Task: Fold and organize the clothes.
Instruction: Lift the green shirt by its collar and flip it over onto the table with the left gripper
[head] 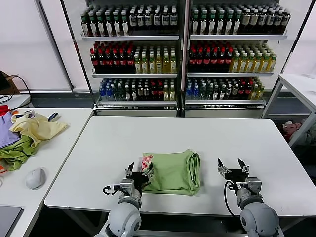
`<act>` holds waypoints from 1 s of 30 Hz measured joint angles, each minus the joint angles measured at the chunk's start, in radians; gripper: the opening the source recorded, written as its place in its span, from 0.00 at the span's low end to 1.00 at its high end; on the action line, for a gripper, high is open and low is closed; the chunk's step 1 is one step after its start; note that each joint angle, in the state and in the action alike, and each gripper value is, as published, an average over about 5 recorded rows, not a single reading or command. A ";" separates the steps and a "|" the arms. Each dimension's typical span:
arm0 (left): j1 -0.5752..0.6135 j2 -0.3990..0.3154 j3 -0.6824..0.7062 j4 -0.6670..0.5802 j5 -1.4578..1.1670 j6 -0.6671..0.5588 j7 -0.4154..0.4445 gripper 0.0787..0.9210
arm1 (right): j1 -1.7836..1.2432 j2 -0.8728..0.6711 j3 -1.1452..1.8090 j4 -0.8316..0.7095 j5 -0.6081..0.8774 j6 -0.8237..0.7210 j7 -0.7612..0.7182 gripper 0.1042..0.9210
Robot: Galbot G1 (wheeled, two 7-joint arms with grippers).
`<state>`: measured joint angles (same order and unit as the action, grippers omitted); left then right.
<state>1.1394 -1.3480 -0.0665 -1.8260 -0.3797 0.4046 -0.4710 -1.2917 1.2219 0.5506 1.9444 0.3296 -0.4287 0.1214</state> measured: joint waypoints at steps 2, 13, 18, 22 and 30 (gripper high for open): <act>0.005 -0.003 0.004 0.008 0.011 0.001 -0.004 0.76 | 0.000 0.000 0.001 0.003 0.000 0.000 0.000 0.88; 0.007 -0.005 -0.004 0.030 -0.001 0.001 0.004 0.38 | 0.000 -0.003 0.001 0.014 0.001 0.000 0.000 0.88; 0.011 -0.002 -0.020 0.026 -0.072 -0.011 0.017 0.22 | -0.001 -0.003 0.002 0.015 0.001 0.001 0.000 0.88; 0.017 0.004 -0.039 0.014 -0.159 -0.024 0.026 0.09 | 0.001 -0.002 0.000 0.017 0.001 0.002 0.000 0.88; 0.031 0.030 -0.115 -0.046 -0.351 -0.039 0.042 0.04 | 0.009 -0.003 -0.002 0.017 0.003 0.002 0.000 0.88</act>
<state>1.1701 -1.3178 -0.1819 -1.8720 -0.7305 0.3654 -0.4286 -1.2831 1.2187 0.5487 1.9615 0.3325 -0.4262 0.1211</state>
